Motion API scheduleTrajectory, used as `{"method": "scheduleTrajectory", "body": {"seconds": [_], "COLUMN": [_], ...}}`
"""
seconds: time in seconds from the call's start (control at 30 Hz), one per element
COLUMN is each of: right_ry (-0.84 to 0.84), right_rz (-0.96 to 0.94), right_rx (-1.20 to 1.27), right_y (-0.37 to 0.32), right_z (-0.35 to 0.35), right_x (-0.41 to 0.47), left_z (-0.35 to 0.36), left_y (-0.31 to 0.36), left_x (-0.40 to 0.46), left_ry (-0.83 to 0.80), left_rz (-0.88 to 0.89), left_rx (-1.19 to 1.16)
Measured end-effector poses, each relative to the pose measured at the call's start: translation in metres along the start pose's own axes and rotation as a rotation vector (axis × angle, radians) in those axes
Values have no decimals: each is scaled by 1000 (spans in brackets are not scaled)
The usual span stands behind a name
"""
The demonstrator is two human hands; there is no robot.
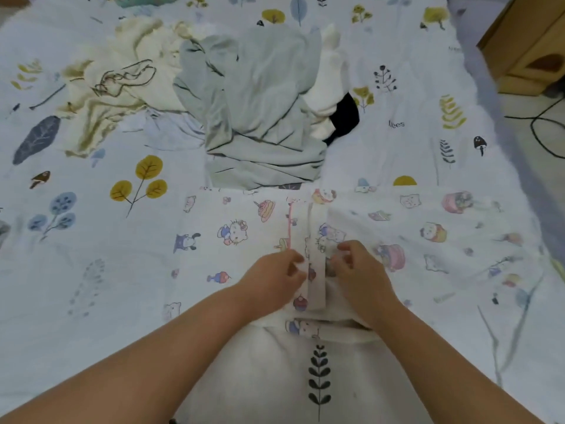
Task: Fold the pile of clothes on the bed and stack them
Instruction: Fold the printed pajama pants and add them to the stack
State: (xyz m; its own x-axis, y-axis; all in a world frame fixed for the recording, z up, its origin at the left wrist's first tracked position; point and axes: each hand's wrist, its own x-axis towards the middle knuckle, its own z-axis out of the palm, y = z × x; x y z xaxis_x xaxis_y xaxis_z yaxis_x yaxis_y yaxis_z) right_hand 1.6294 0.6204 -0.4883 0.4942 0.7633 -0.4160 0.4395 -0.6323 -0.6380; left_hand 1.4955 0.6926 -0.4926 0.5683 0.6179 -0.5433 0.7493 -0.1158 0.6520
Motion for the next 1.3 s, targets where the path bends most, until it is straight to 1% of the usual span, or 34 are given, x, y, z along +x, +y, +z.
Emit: {"method": "scheduleTrajectory", "body": {"seconds": [0.1,0.13,0.17,0.23,0.27,0.3,0.37,0.43,0.47,0.5,0.53,0.57,0.63,0.67,0.7,0.73,0.8,0.87,0.97,1.03,1.1,1.17,1.23,1.3], "right_ry": [2,4,-7,-84,-120,-115,-4,131,180,206,197,145,-40,-120,-160,-160,-89,-15,58,110,132,151,201,299], "right_rz": [40,50,68,107,99,63,-54,-110,-99,-90,-103,-136,-190,-187,-179,-173,-194,-243,-273,-264,-227,-151,-41,122], "right_rx": [149,174,168,67,0,-54,-123,-280,-394,-487,-547,-580,-646,-673,-690,-703,-705,-644,-525,-502,-552,-614,-649,-581], "right_y": [-7,-11,-15,-21,-23,-25,-24,-20,-15,-11,-7,-3,7,11,14,15,10,6,13,27,49,72,90,103], "right_z": [23,32,41,57,61,62,59,55,55,56,58,62,69,72,73,72,69,63,43,23,0,-24,-46,-66], "right_x": [8,10,13,18,21,23,30,35,35,35,33,31,29,30,31,33,31,24,12,8,7,4,2,2], "left_z": [-2,-5,-9,-14,-15,-17,-18,-17,-15,-14,-12,-11,-11,-11,-12,-13,-13,-8,8,20,34,50,65,79], "left_y": [-15,-20,-24,-34,-38,-40,-44,-52,-57,-64,-74,-86,-103,-105,-103,-98,-83,-62,-31,-11,7,24,38,46], "left_x": [-1,0,1,4,5,6,9,14,16,17,18,19,19,18,18,20,22,22,22,23,26,30,34,37], "left_ry": [283,344,377,388,398,418,489,564,543,477,389,320,246,232,226,229,275,301,271,248,223,189,125,31], "left_rz": [41,46,44,32,28,35,90,148,131,67,-29,-122,-226,-243,-251,-253,-210,-94,136,219,261,282,255,187], "left_rx": [97,119,150,228,268,304,373,446,496,549,597,647,731,755,770,779,752,675,594,565,554,586,643,714]}}
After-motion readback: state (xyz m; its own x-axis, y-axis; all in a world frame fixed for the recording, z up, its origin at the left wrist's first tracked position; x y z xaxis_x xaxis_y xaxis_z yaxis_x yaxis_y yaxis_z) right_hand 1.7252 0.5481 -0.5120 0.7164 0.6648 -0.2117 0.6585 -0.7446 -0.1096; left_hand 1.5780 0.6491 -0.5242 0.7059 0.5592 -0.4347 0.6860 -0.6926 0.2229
